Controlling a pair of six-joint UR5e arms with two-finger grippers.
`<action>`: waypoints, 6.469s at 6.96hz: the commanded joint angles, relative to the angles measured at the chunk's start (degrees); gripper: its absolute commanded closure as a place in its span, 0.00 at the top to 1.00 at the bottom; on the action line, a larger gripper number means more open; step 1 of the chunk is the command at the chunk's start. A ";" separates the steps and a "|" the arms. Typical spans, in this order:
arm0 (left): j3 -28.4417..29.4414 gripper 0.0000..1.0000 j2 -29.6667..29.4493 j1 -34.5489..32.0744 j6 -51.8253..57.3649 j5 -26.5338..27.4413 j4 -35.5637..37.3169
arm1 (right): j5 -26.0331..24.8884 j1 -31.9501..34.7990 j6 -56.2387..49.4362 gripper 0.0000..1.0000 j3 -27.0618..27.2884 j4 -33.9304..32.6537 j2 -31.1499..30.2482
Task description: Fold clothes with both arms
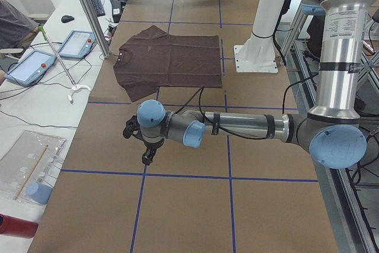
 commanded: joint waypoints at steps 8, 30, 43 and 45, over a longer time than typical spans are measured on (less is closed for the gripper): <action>-10.39 1.00 0.69 0.10 0.11 -3.01 7.03 | 1.82 -5.59 2.24 1.00 -1.72 15.39 -1.74; -17.78 1.00 6.23 -0.08 0.02 -12.53 7.03 | -17.59 -33.18 73.92 0.00 -40.22 43.30 39.09; 4.07 1.00 -22.20 21.67 -47.92 0.42 -7.91 | -8.23 -28.58 79.25 1.00 -14.17 41.89 23.54; 11.97 1.00 -28.37 26.61 -55.67 4.41 -11.31 | -6.79 -27.15 79.25 1.00 -7.82 41.98 17.54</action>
